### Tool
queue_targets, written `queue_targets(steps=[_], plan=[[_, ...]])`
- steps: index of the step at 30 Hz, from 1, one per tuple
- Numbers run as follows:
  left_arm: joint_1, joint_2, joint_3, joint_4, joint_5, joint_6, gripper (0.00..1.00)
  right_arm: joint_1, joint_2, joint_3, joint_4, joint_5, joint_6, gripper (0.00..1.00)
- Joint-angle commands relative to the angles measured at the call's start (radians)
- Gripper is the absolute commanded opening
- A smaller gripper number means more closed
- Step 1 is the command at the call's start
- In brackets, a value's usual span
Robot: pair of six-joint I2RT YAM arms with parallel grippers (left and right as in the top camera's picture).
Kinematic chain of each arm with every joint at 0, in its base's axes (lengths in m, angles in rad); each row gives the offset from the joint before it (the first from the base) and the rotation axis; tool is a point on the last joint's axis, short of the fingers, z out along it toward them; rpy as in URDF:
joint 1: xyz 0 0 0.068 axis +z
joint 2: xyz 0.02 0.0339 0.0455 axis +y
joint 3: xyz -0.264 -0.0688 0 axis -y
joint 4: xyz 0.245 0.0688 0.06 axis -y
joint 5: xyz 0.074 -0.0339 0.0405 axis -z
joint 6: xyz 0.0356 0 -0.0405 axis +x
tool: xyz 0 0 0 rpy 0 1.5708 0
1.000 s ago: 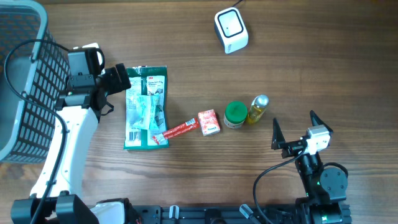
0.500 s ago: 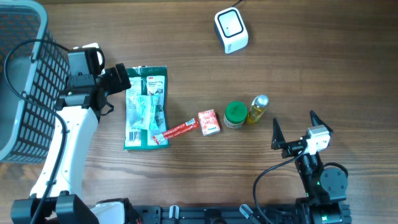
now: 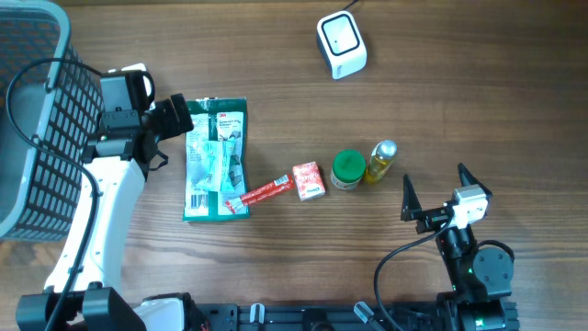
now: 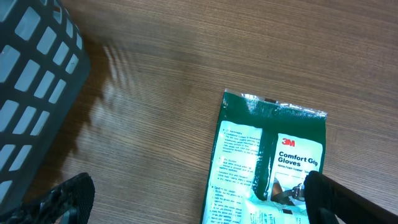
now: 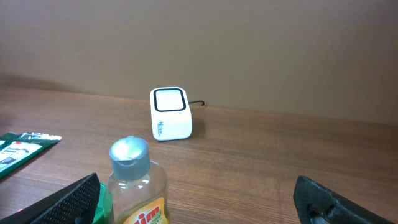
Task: Scan the item barcode
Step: 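Lift the green 3M glove pack and red tube out, set them on table, then reach the right gripper to the yellow oil bottle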
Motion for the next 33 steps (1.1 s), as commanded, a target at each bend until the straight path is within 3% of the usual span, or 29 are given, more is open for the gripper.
queue_targets(steps=[1,30,33], plan=[[0.006,-0.012,0.008,0.002,-0.006,0.02,1.0,0.003,-0.006,-0.001,0.005,-0.014,-0.014,1.0],[0.006,-0.012,0.008,0.002,-0.006,0.02,1.0,0.003,-0.006,-0.001,0.007,-0.02,-0.013,1.0],[0.006,-0.012,0.008,0.002,-0.006,0.02,1.0,0.003,-0.006,-0.001,0.014,-0.089,0.096,1.0]])
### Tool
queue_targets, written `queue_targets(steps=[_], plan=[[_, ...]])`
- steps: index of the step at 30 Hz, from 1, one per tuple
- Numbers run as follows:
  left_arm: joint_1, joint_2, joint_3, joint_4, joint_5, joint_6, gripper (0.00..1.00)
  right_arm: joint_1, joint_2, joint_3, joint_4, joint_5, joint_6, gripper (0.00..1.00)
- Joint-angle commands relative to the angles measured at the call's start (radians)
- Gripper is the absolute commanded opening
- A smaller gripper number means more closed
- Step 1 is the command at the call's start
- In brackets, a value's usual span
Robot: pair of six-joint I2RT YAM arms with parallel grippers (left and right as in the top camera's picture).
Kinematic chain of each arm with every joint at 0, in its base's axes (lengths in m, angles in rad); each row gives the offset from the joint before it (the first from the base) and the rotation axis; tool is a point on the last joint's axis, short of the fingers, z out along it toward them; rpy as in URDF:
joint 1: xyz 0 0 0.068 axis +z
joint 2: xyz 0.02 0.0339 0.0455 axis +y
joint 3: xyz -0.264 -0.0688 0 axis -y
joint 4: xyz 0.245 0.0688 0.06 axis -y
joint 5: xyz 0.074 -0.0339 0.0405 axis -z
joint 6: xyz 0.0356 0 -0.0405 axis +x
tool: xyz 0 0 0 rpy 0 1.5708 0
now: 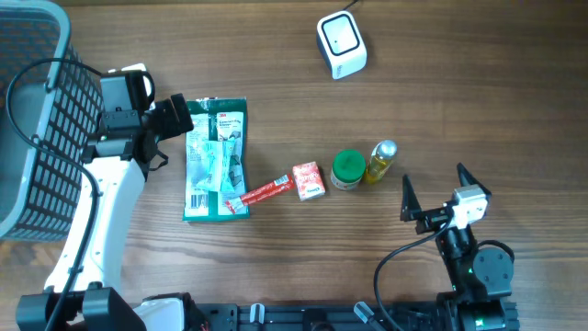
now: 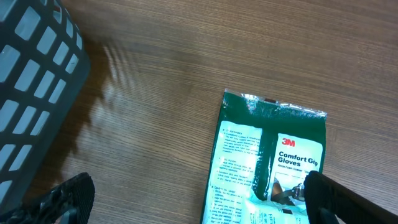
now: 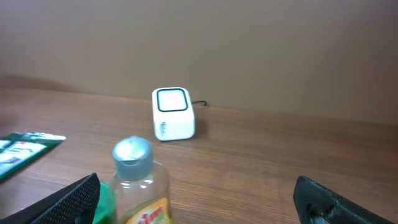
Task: Scan the item barcode
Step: 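Reach the right gripper to the yellow oil bottle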
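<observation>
The white barcode scanner [image 1: 341, 43] stands at the back of the table and shows far off in the right wrist view [image 3: 173, 114]. A green glove packet [image 1: 216, 158] lies flat at the left. My left gripper [image 1: 170, 134] hovers open at its upper left edge, and the packet [image 2: 270, 162] runs toward the right fingertip [image 2: 336, 199]. A yellow bottle [image 1: 381, 161] stands mid-table. My right gripper [image 1: 438, 189] sits open, low and just in front of the bottle [image 3: 140, 180], holding nothing.
A grey mesh basket [image 1: 32, 119] fills the far left, close to my left arm. Between packet and bottle, in a row, lie a red stick sachet [image 1: 262, 193], a small red box [image 1: 309, 180] and a green-lidded jar [image 1: 346, 169].
The right wrist view has shifted slightly: the bottle and scanner sit a little further right in it and look blurred. Overhead and the left wrist view show no change.
</observation>
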Motion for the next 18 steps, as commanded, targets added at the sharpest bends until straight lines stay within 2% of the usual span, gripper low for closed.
queue_targets(steps=[1,5,10,13,18], plan=[[0.006,-0.012,0.008,0.002,-0.006,0.02,1.0,0.003,-0.006,-0.001,0.014,-0.085,0.122,1.0],[0.006,-0.012,0.008,0.002,-0.006,0.02,1.0,0.003,-0.006,0.029,-0.014,-0.106,0.131,1.0],[0.006,-0.012,0.008,0.002,-0.006,0.02,1.0,0.003,0.038,0.19,-0.106,-0.098,0.132,1.0],[0.006,-0.012,0.008,0.002,-0.006,0.02,1.0,0.003,0.155,0.359,-0.179,-0.087,0.161,1.0],[0.006,-0.012,0.008,-0.001,-0.006,0.02,1.0,0.003,0.466,0.772,-0.469,-0.096,0.15,1.0]])
